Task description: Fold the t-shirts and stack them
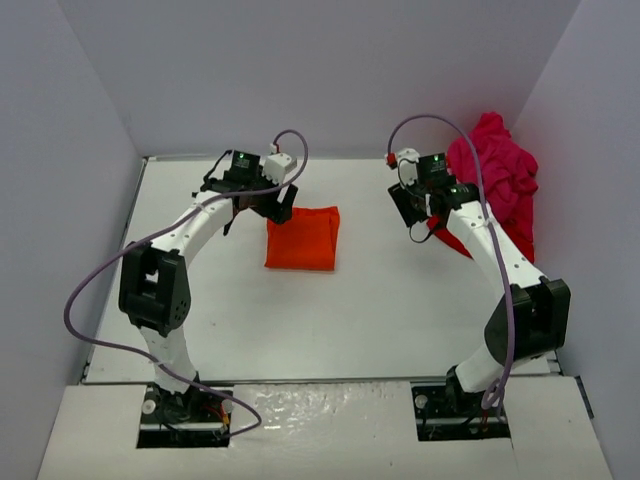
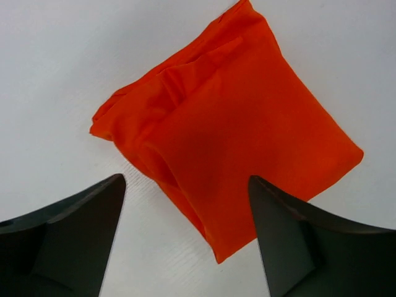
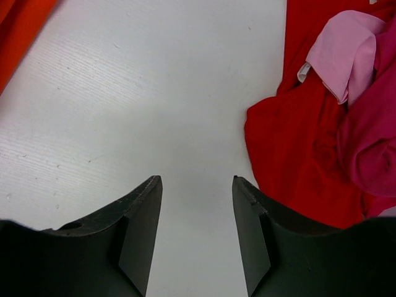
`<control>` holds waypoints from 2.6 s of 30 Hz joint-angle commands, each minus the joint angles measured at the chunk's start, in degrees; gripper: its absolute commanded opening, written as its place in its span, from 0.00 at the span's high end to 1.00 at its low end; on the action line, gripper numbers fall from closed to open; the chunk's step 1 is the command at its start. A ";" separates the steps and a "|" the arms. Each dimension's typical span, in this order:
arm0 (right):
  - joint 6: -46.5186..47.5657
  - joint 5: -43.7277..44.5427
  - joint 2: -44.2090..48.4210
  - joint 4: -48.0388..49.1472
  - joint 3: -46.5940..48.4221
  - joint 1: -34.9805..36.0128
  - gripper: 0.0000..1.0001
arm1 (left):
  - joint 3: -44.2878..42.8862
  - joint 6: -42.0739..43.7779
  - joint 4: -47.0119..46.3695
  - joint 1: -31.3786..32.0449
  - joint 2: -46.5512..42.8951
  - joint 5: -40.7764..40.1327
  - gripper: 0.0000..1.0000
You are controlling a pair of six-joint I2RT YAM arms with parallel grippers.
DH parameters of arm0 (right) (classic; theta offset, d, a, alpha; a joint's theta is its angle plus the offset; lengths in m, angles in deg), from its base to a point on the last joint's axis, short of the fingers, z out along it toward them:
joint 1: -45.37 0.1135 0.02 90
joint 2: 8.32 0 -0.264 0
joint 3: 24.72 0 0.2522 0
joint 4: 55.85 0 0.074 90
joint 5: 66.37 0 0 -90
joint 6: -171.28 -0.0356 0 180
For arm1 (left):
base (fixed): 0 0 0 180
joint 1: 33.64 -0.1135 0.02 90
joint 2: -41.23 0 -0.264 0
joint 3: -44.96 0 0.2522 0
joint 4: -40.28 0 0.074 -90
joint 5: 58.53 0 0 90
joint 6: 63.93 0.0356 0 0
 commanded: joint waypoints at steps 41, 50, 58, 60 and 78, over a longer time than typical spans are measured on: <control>0.09 -1.74 6.35 2.54 -0.51 -2.04 0.51 | -30.90 -3.35 26.83 -10.71 30.94 8.86 1.00; -0.02 -1.74 5.01 2.19 0.48 -2.11 0.51 | -31.71 -4.34 24.55 -21.68 30.18 10.12 1.00; 0.14 -0.87 4.44 1.84 0.47 -2.11 0.51 | -29.55 14.09 34.67 -14.67 23.58 16.37 0.99; 0.53 -0.36 4.49 1.77 0.23 -2.14 0.51 | -32.30 17.94 38.45 -12.57 23.50 17.75 0.97; 1.50 3.12 4.42 0.80 -0.01 -2.02 0.51 | -69.51 3.69 33.51 -13.27 47.75 10.50 0.88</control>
